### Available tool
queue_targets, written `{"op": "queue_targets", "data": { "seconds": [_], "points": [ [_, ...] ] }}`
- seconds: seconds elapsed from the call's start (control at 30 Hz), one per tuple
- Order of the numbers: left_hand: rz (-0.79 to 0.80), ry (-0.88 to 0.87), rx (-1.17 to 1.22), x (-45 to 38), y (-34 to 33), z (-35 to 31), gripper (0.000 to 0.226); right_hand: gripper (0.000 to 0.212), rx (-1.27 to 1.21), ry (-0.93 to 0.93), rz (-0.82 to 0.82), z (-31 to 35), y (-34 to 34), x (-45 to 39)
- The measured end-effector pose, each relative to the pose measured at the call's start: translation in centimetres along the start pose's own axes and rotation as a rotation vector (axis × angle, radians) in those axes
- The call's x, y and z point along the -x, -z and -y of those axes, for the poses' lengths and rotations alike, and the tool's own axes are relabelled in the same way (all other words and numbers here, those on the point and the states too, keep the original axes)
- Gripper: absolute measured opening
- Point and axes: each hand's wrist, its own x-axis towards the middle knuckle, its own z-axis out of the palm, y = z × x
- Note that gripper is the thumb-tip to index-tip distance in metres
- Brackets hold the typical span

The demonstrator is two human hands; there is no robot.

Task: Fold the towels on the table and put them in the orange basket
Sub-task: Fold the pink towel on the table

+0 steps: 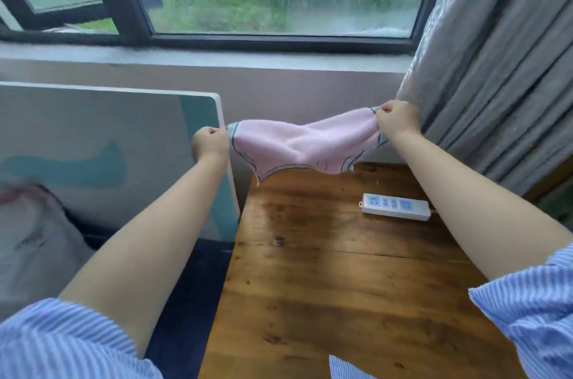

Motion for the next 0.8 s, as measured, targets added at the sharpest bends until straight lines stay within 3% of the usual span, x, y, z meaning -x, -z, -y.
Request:
{"op": "queue_targets", "data": {
  "seconds": [0.1,0.2,0.33,0.4,0.53,0.63,0.8],
  "points": [
    [0.211,0.105,-0.376,1.6,0.5,4.0,0.023,0.030,0.159,-0.061,0.159,-3.3,-3.0,2.5],
    [0.432,0.136,-0.809,3.3,0.4,8.1,0.042,0.025,0.291,-0.166,0.332,-6.9,-5.9,5.6],
    [0.610,0.196,-1.062,6.4,0.7,14.9,0.034,0.024,0.417,-0.324,0.501,-12.1,-9.4,11.5],
    [0.717,0.219,-1.160,8.1,1.3,17.6,0.019,0.019,0.456,-0.369,0.591,-14.2,-10.3,14.4],
    [0.840,0.266,-1.269,10.4,2.3,21.7,0.013,0.014,0.517,-0.414,0.706,-17.1,-11.3,18.8],
    [0.833,0.268,-1.247,11.8,2.8,24.3,0.025,0.009,0.546,-0.452,0.738,-18.8,-11.9,21.4],
    [0.867,0.323,-1.270,13.4,4.2,27.5,0.012,0.027,0.600,-0.473,0.792,-20.7,-12.5,24.7]
  ]
}}
